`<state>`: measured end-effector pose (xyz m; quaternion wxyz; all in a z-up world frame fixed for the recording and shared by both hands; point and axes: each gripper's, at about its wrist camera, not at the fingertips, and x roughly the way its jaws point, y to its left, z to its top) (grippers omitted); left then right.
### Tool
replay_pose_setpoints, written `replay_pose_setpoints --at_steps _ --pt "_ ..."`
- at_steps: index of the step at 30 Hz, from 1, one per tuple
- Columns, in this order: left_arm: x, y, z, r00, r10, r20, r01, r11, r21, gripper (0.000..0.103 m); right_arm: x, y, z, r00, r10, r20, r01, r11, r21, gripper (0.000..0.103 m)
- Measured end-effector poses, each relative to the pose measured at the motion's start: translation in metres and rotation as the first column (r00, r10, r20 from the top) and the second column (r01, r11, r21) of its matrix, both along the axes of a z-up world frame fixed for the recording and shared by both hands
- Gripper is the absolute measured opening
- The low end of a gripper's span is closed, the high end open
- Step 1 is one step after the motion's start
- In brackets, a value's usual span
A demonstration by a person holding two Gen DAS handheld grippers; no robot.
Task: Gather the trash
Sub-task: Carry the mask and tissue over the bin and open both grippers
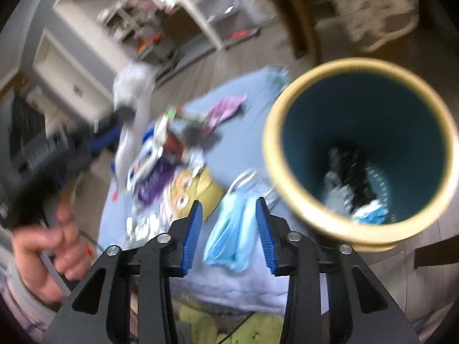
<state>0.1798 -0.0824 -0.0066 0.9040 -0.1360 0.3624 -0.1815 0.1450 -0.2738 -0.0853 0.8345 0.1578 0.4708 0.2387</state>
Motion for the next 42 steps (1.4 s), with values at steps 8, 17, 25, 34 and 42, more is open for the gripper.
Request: replay_pose_setpoints --at_steps 8,17,25,34,42 --pt "0.0 0.002 -0.002 1.0 0.008 -0.008 -0.008 1.0 0.005 0.024 0.004 0.034 -0.031 0.994 0.073 -0.077 -0.084 0.985 -0.148 0.023" --pt "0.0 0.001 0.0 1.0 0.005 -0.011 -0.004 1.0 0.017 0.024 -0.005 0.013 0.013 0.993 0.03 0.117 -0.025 0.999 -0.044 0.01" --pt "0.003 -0.014 0.003 1.0 -0.026 -0.012 0.026 1.0 0.018 0.024 -0.005 -0.044 0.06 0.951 -0.147 0.272 0.142 0.989 0.036 0.01" --pt "0.02 -0.066 -0.001 0.994 -0.109 -0.028 0.109 0.994 0.006 0.024 0.008 -0.096 0.069 0.909 -0.309 0.28 0.303 0.951 0.068 0.01" --pt "0.048 -0.119 -0.019 0.983 -0.165 -0.079 0.165 0.986 0.001 0.024 0.023 -0.123 0.045 0.892 -0.412 0.187 0.398 0.911 0.11 0.01"
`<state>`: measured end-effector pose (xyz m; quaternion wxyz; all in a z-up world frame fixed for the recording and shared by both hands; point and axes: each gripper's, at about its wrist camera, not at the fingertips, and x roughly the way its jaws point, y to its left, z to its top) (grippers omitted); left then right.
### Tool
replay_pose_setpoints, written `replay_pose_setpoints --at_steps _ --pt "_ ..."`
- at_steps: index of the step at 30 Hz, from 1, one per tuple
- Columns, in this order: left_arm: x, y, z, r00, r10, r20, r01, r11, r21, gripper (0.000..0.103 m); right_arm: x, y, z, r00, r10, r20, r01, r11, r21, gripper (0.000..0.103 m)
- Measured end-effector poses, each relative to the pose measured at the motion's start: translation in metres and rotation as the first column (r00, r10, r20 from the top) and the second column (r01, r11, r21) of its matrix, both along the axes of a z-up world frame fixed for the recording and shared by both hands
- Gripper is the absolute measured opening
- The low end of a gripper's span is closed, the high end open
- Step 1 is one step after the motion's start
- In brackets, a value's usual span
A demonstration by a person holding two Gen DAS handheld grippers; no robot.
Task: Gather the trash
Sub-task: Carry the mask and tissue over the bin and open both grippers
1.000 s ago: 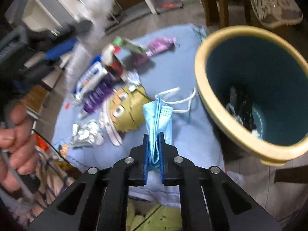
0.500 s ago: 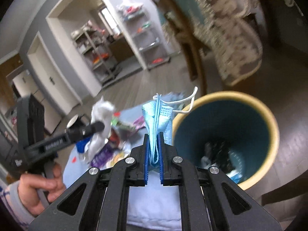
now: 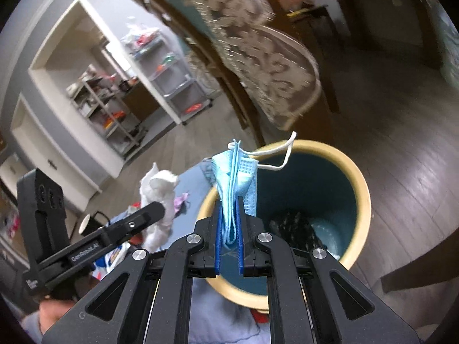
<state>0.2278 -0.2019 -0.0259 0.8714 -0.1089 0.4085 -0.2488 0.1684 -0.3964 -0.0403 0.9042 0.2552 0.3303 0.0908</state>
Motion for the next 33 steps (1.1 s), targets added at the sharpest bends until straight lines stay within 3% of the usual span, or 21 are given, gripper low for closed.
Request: replay_pose_setpoints --at_steps 5,7,11,23,26,28,33 --pt "0.021 -0.023 -0.022 0.997 -0.006 -0.077 0.008 1.0 0.016 0.025 0.001 -0.017 -0.012 0.998 -0.054 -0.029 0.056 0.997 0.055 0.01" --pt "0.026 -0.025 -0.03 0.995 -0.004 -0.103 0.006 1.0 0.018 0.031 0.001 -0.02 -0.014 0.997 -0.062 -0.037 0.064 0.996 0.063 0.01" --pt "0.029 -0.021 -0.034 0.995 0.005 -0.101 -0.003 1.0 0.022 0.045 0.005 -0.021 -0.02 0.997 -0.057 -0.054 0.06 0.996 0.068 0.01" --pt "0.014 0.03 -0.025 0.994 0.073 -0.083 -0.073 0.997 0.001 0.052 0.021 -0.001 -0.032 0.995 0.003 -0.101 -0.003 1.0 -0.001 0.012" --pt "0.004 0.044 -0.02 0.995 0.078 -0.07 -0.077 0.997 0.012 0.052 0.019 0.004 -0.034 0.994 -0.005 -0.113 0.0 0.999 -0.044 0.022" --pt "-0.004 0.051 -0.017 0.995 0.078 -0.058 -0.077 0.997 0.029 0.052 0.018 0.006 -0.034 0.993 -0.018 -0.121 0.009 0.997 -0.072 0.047" --pt "-0.02 0.074 -0.008 0.995 0.094 -0.018 -0.092 0.993 0.071 0.059 0.015 0.01 -0.031 0.994 -0.031 -0.108 0.019 0.994 -0.107 0.064"
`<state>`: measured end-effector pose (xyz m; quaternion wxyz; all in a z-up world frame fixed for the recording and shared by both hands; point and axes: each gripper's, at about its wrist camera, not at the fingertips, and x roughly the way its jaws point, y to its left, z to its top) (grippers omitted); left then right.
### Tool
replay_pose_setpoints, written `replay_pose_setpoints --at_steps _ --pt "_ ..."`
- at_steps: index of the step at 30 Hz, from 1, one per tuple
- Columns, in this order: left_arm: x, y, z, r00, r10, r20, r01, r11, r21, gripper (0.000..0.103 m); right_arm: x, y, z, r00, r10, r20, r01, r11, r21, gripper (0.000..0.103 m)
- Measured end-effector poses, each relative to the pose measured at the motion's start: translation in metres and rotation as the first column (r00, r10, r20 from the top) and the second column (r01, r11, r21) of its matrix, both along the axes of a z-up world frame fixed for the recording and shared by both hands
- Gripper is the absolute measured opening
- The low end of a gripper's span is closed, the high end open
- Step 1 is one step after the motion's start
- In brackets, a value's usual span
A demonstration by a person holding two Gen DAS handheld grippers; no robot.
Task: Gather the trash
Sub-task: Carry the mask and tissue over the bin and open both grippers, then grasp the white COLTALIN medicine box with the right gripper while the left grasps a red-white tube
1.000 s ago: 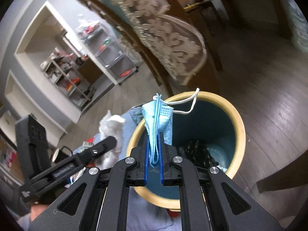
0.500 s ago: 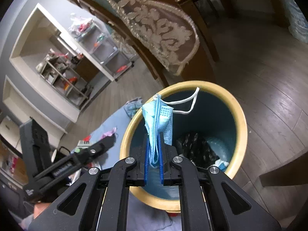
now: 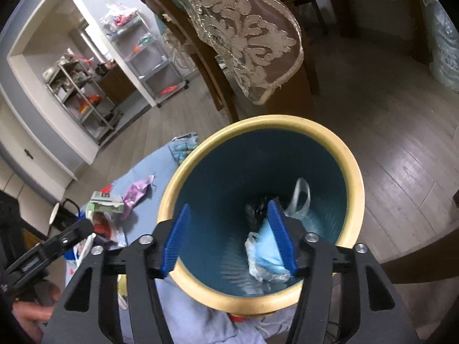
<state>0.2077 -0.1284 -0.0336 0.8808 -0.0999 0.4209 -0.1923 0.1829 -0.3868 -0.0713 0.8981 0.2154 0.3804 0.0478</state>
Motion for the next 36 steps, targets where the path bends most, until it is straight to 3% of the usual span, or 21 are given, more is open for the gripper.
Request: replay_pose_setpoints --at_steps 5,10,25,30,36 --pt "-0.017 0.029 0.011 0.998 0.04 0.044 -0.043 0.998 0.05 0.079 -0.003 0.004 0.002 1.0 0.006 0.019 -0.005 1.0 -0.02 0.077" --pt "-0.037 0.069 0.015 0.993 0.092 0.071 -0.098 0.992 0.083 0.089 -0.006 0.016 0.004 0.999 0.037 0.027 -0.036 0.998 -0.045 0.083" --pt "-0.06 0.166 -0.01 0.967 0.25 0.055 -0.255 0.951 0.173 0.091 -0.021 0.076 0.006 0.976 0.217 0.013 -0.211 0.96 -0.184 0.085" --pt "-0.066 0.19 -0.031 0.941 0.338 0.024 -0.338 0.932 0.132 0.091 -0.021 0.088 0.006 0.968 0.252 0.007 -0.246 0.949 -0.196 0.085" --pt "-0.065 0.2 -0.036 0.925 0.378 0.044 -0.38 0.919 0.102 0.091 -0.01 0.137 0.002 0.935 0.354 -0.025 -0.347 0.898 -0.27 0.084"
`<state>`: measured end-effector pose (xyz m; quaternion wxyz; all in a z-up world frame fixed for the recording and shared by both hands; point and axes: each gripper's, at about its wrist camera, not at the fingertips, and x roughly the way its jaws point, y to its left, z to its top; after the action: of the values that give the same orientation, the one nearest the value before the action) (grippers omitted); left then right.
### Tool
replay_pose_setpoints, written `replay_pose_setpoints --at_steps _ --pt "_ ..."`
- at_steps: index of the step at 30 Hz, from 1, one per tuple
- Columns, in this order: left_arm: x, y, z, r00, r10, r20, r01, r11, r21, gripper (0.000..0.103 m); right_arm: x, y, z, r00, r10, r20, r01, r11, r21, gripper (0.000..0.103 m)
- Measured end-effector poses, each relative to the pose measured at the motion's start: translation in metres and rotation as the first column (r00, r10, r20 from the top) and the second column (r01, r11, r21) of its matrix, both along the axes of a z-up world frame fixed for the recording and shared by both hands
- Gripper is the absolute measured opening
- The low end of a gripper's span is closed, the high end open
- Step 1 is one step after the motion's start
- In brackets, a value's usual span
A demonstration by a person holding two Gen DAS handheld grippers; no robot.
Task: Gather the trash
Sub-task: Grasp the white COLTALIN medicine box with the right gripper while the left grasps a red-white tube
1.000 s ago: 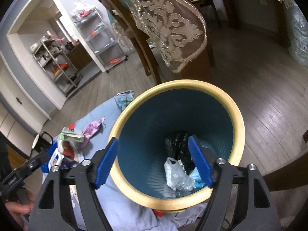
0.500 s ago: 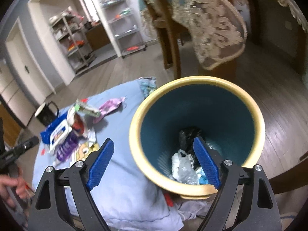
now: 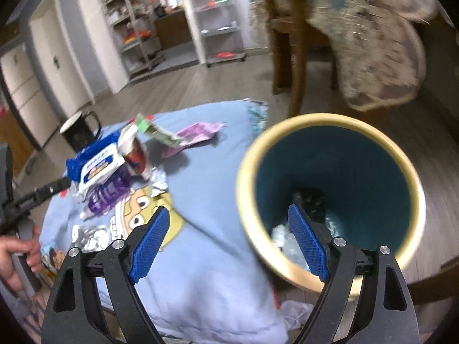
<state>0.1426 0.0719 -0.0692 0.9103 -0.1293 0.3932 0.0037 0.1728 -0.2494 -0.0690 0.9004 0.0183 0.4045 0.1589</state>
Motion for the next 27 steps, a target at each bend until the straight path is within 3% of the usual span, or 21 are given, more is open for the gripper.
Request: replay_pose_setpoints --at_steps 4,8,17,22,27 --pt "0.002 0.008 -0.002 1.0 0.017 -0.003 -0.017 0.999 -0.051 0.091 0.018 0.047 -0.002 0.995 0.098 0.005 -0.097 0.991 -0.092 0.081" --pt "0.003 0.017 0.0 0.999 0.045 0.007 -0.044 0.995 -0.094 0.091 0.045 0.093 -0.002 0.982 0.187 0.017 -0.178 0.959 -0.22 0.078" --pt "0.006 0.022 0.006 0.998 0.05 0.031 -0.045 0.989 -0.143 0.091 0.096 0.158 -0.015 0.937 0.349 -0.001 -0.314 0.841 -0.441 0.058" --pt "0.011 0.013 0.011 0.999 0.022 0.043 -0.016 0.991 -0.13 0.091 0.102 0.174 -0.016 0.912 0.411 -0.01 -0.371 0.813 -0.449 0.023" --pt "0.016 0.001 0.011 0.999 -0.009 0.045 0.013 0.996 -0.093 0.091 0.092 0.163 -0.004 0.91 0.411 0.045 -0.365 0.85 -0.379 0.019"
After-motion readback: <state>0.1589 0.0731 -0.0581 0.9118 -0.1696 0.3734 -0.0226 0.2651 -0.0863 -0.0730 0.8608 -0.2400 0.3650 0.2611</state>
